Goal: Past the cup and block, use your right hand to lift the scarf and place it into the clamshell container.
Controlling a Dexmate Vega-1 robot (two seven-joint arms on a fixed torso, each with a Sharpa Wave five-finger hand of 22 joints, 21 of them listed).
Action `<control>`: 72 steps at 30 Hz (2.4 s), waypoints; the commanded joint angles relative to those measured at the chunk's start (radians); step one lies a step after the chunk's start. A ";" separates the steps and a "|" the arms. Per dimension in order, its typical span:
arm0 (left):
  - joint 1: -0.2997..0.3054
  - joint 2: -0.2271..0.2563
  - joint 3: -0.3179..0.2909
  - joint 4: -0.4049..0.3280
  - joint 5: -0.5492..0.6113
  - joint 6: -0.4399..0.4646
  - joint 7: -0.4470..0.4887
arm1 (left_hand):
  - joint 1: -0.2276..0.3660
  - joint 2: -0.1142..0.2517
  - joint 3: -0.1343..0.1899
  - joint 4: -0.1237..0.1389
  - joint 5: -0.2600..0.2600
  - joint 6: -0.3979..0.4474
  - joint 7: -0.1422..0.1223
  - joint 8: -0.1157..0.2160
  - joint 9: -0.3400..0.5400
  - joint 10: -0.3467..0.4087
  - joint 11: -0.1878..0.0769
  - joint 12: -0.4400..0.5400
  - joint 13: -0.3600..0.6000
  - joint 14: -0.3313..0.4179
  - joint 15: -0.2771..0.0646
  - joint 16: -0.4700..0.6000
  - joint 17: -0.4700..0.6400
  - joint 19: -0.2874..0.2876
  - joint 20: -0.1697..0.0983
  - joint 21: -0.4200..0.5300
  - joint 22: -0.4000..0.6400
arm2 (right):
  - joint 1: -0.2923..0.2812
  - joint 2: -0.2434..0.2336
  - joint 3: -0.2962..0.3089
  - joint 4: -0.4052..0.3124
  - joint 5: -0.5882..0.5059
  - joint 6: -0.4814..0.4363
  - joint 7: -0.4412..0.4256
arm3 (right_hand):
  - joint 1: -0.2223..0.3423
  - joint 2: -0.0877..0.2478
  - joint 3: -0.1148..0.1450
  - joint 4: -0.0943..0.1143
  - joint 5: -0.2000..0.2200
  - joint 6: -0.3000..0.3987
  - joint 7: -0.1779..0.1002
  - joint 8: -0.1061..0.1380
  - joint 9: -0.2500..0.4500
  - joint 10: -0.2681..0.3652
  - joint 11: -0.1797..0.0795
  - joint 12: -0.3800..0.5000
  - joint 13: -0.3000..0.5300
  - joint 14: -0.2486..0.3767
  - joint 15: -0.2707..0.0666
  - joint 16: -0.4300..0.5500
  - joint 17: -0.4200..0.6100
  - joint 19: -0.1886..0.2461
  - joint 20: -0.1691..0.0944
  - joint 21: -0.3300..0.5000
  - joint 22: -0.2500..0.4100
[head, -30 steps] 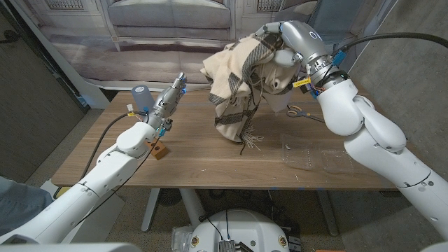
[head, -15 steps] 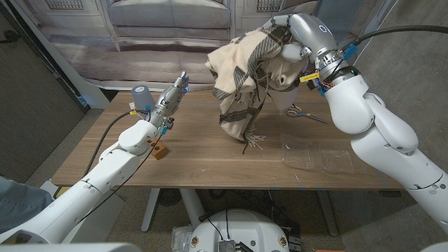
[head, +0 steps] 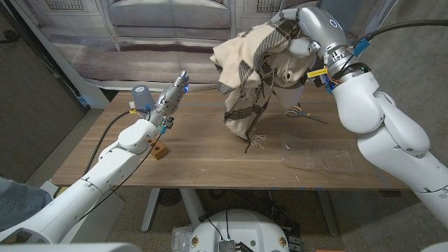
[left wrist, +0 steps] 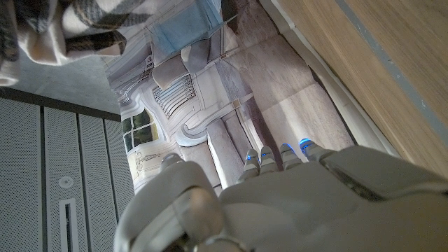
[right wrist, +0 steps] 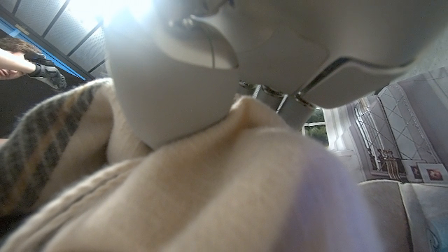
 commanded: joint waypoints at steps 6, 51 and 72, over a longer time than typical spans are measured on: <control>-0.020 -0.009 0.012 0.015 0.000 0.000 -0.009 | 0.009 0.001 -0.008 -0.002 0.000 -0.001 0.000 -0.002 0.005 -0.003 0.004 0.000 0.004 0.000 0.000 -0.002 0.002 -0.112 0.000 0.002 0.005 | -0.086 0.000 0.087 -0.060 -0.002 -0.036 -0.007 | 0.085 0.092 0.004 0.000 0.004 0.013 -0.001 0.005 0.004 0.014 -0.002 -0.011 0.006 0.163 -0.148 0.001 0.006 -0.060 -0.114 0.015 -0.003; -0.158 -0.065 0.093 0.129 0.014 0.009 -0.091 | 0.013 0.004 -0.015 0.000 0.000 0.001 0.000 -0.002 0.005 -0.003 0.005 0.000 0.004 -0.001 -0.001 -0.002 0.002 -0.112 0.000 0.002 0.005 | -0.307 0.125 0.268 -0.178 -0.114 -0.094 0.007 | 0.085 0.093 0.002 0.000 0.003 0.016 -0.001 -0.001 0.007 0.028 -0.001 -0.041 0.024 0.162 -0.147 0.001 0.005 -0.071 -0.115 0.037 -0.013; -0.177 -0.075 0.100 0.173 0.002 0.001 -0.117 | 0.015 0.005 -0.018 0.001 -0.001 0.000 0.002 -0.002 0.005 -0.004 0.003 -0.001 0.004 -0.001 0.000 -0.002 0.002 -0.114 0.001 0.002 0.005 | -0.427 0.255 0.319 -0.204 -0.159 -0.068 -0.041 | 0.087 0.092 0.001 -0.001 0.003 0.017 -0.001 -0.004 0.008 0.031 -0.003 -0.052 0.032 0.160 -0.148 0.000 0.003 -0.076 -0.114 0.041 -0.017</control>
